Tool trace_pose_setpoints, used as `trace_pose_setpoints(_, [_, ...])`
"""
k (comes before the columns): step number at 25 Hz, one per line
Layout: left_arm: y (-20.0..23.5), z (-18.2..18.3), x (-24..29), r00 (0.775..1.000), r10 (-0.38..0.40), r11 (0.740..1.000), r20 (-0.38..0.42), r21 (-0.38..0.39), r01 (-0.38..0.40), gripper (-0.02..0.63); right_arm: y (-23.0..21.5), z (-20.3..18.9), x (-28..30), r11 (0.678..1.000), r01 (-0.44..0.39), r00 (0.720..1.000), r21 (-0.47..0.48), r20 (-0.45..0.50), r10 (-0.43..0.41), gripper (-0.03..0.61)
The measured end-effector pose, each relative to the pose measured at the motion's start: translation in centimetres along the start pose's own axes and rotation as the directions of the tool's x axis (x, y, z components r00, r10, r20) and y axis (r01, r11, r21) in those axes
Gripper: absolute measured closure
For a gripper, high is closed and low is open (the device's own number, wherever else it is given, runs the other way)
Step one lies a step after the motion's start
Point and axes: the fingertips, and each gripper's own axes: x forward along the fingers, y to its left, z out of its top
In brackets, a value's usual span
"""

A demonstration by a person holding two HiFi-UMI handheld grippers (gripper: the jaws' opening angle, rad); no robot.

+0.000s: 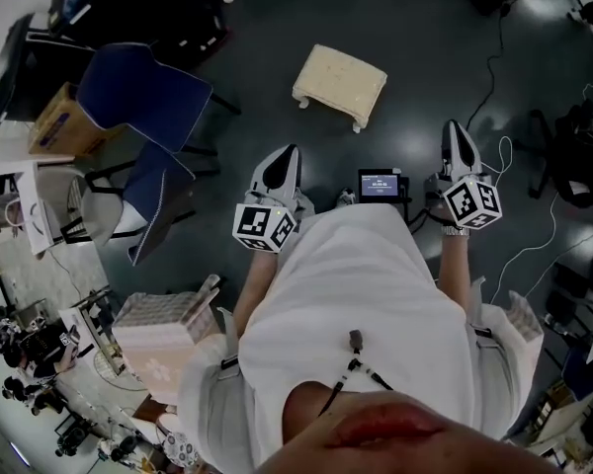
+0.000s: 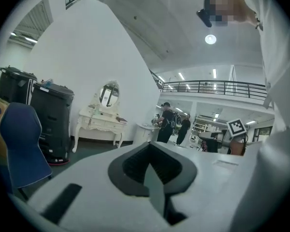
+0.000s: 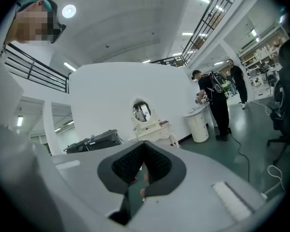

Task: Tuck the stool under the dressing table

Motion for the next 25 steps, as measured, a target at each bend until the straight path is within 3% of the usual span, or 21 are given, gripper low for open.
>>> trace_pose_setpoints(5, [3.4, 1.1, 4.0, 0.999, -0.047, 0.999, -0.012, 0.014, 0.047, 0.609, -0.7, -0.5, 4.3, 0.999, 0.011, 0.999, -0.052, -0.038, -0.013, 0.571])
trace_pose_setpoints(10, [9.5, 0.3, 10.2, 0.986, -0.108, 0.994, -0.127, -0.017, 0.106, 0.609, -1.1, -1.5, 10.0, 0.998, 0.05, 0.996, -0.05, -0.076, -0.053, 0.571])
trace_pose_setpoints(15, [15.5, 0.6, 18.8, 0.954, -0.209, 0.977, -0.213, -0.007, 0.213, 0.609, -4.3, -3.4, 17.6, 0.987, 0.137, 0.978, -0.087, -0.149, -0.149, 0.571])
trace_pose_setpoints(20, [22.8, -1.5, 23.1, 0.918, -0.28, 0.96, -0.282, -0.079, 0.269, 0.607, -5.6, -6.7, 22.9, 0.973, 0.199, 0.954, -0.116, -0.206, -0.22, 0.571])
trace_pose_setpoints(25, [27.2, -3.8, 29.4, 0.874, -0.315, 0.94, -0.37, 0.004, 0.341, 0.607, -8.4, -10.4, 26.9, 0.973, 0.199, 0.94, -0.115, -0.257, -0.223, 0.571])
